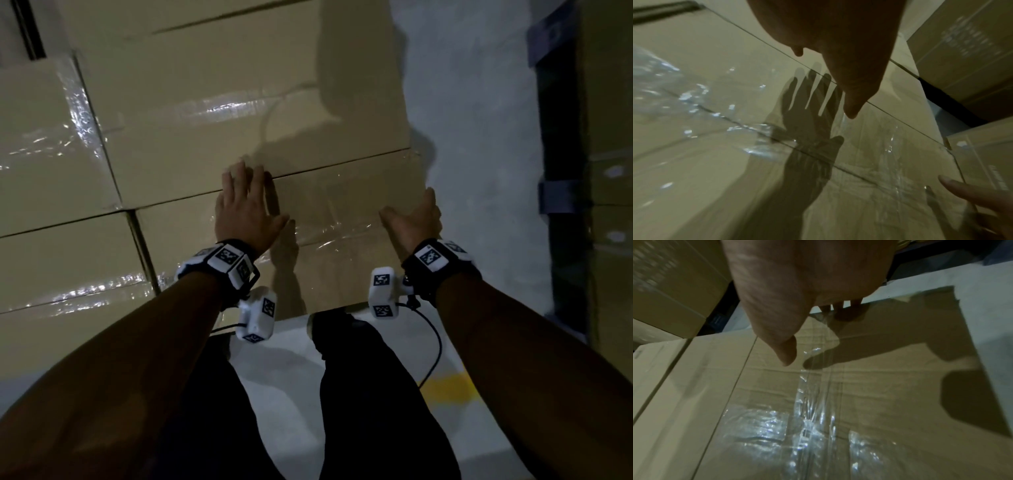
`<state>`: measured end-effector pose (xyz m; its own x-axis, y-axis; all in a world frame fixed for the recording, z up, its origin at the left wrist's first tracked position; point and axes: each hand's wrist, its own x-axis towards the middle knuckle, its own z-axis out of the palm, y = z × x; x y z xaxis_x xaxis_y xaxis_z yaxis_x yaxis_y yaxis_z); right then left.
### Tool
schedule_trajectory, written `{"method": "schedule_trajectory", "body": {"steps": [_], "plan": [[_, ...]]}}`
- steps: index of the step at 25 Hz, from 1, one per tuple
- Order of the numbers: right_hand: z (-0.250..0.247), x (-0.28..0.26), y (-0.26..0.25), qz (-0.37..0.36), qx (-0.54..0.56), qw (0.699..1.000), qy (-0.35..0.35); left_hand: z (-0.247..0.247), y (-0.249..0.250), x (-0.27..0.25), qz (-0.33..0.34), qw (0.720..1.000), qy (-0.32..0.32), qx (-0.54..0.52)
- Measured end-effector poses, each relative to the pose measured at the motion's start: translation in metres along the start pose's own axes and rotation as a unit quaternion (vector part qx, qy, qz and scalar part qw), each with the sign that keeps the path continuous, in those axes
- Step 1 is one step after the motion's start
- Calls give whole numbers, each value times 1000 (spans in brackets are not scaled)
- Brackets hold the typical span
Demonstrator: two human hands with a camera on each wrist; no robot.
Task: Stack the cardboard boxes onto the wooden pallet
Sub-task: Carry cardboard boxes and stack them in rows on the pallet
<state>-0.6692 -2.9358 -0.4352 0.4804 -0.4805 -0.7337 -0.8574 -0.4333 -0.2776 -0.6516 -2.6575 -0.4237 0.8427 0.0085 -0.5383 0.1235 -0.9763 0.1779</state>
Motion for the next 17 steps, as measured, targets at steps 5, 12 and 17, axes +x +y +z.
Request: {"method": "schedule_trajectory", "body": {"steps": [5,12,17], "plan": [[6,5,-1,7,-8,1000,12,7,9,12,-9,998,-47,28],[10,4,-6,22,-22,999,10,11,11,11,-23,996,-67,51],[15,2,-7,22,-28,999,14,11,8,13,-16,997,-70,38]]}}
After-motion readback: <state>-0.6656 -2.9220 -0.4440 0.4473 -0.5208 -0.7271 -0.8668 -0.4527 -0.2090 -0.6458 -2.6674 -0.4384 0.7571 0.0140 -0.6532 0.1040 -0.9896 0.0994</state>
